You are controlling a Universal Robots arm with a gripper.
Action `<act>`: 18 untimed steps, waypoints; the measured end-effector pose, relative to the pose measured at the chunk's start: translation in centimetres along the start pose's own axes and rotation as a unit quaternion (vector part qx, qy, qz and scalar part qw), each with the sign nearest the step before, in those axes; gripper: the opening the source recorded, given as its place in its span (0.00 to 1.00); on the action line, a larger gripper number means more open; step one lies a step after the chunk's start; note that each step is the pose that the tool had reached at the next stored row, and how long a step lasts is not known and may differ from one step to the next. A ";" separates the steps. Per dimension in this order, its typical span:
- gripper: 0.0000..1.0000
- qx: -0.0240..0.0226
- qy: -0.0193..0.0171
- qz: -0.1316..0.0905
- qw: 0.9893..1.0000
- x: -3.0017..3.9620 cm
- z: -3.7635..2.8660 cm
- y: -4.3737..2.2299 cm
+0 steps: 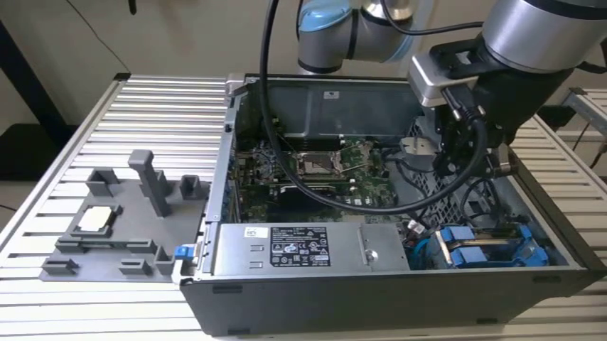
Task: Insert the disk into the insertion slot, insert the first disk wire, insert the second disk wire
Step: 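Insert the first disk wire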
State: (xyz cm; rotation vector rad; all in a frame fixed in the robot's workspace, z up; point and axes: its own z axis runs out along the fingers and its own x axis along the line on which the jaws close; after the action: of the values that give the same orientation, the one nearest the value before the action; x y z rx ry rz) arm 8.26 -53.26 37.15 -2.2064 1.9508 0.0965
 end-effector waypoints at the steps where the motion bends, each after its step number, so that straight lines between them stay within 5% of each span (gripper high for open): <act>1: 0.16 0.001 -0.001 0.000 1.000 0.00 0.00 0.01; 5: 0.16 0.002 -0.002 0.000 1.000 0.13 -0.01 0.03; 8: 0.16 0.001 -0.002 0.000 1.000 1.03 -0.18 0.13; 11: 0.16 -0.001 0.003 0.000 1.000 1.88 -0.34 0.23; 14: 0.16 -0.003 0.016 -0.001 1.000 2.28 -0.42 0.27; 18: 0.16 -0.006 0.041 -0.001 0.999 2.42 -0.42 0.24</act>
State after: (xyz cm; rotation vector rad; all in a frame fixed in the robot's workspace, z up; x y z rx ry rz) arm 8.30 -55.73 37.12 -2.2540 1.9965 0.0180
